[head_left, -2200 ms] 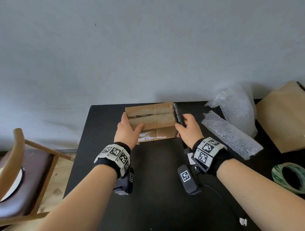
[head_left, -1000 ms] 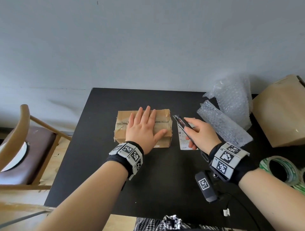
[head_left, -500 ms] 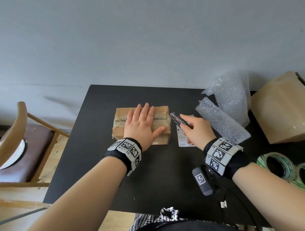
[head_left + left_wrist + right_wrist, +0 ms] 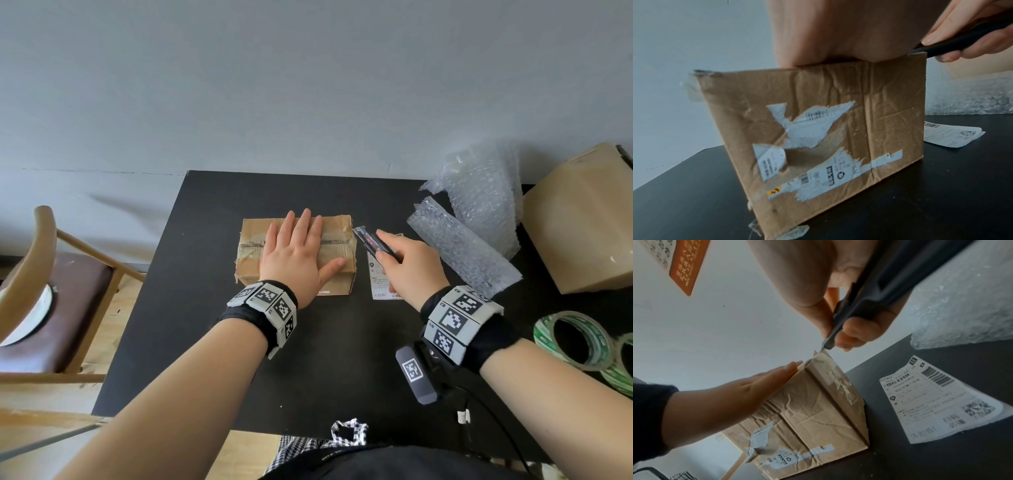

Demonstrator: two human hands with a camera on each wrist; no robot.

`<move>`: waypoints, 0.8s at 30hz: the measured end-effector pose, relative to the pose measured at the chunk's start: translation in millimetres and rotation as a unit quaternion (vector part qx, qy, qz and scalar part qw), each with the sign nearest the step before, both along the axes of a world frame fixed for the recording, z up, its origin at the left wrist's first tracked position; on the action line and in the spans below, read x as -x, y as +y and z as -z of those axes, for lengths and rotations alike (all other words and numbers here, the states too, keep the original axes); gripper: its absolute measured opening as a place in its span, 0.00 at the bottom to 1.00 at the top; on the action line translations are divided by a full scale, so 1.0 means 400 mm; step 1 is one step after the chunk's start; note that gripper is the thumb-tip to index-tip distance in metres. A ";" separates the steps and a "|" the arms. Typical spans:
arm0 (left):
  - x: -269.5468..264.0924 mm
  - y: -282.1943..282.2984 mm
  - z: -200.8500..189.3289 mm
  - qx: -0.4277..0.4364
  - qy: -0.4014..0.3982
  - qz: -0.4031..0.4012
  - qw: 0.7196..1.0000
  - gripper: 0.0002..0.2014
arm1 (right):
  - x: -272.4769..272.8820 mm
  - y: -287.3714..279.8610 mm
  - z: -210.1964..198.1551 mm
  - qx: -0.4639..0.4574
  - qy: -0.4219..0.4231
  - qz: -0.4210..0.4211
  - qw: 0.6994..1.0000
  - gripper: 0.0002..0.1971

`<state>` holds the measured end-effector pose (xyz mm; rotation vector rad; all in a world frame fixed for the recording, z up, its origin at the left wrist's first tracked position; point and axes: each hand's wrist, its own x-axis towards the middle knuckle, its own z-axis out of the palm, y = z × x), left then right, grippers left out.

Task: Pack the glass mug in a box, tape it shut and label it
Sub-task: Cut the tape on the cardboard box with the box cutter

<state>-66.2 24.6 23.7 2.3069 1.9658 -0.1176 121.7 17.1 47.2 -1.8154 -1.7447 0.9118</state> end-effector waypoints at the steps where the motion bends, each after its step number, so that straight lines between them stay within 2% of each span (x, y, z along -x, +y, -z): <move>1: 0.000 0.000 0.000 0.000 -0.001 0.000 1.000 0.41 | 0.001 0.000 -0.004 -0.001 -0.010 -0.007 1.000 0.21; 13: -0.004 -0.002 0.000 0.002 0.007 0.002 1.000 0.41 | 0.015 0.036 -0.040 0.018 -0.102 -0.055 0.993 0.21; 24: 0.001 0.012 -0.002 0.024 0.011 0.012 1.000 0.42 | -0.012 0.019 -0.062 0.071 -0.074 -0.101 0.990 0.14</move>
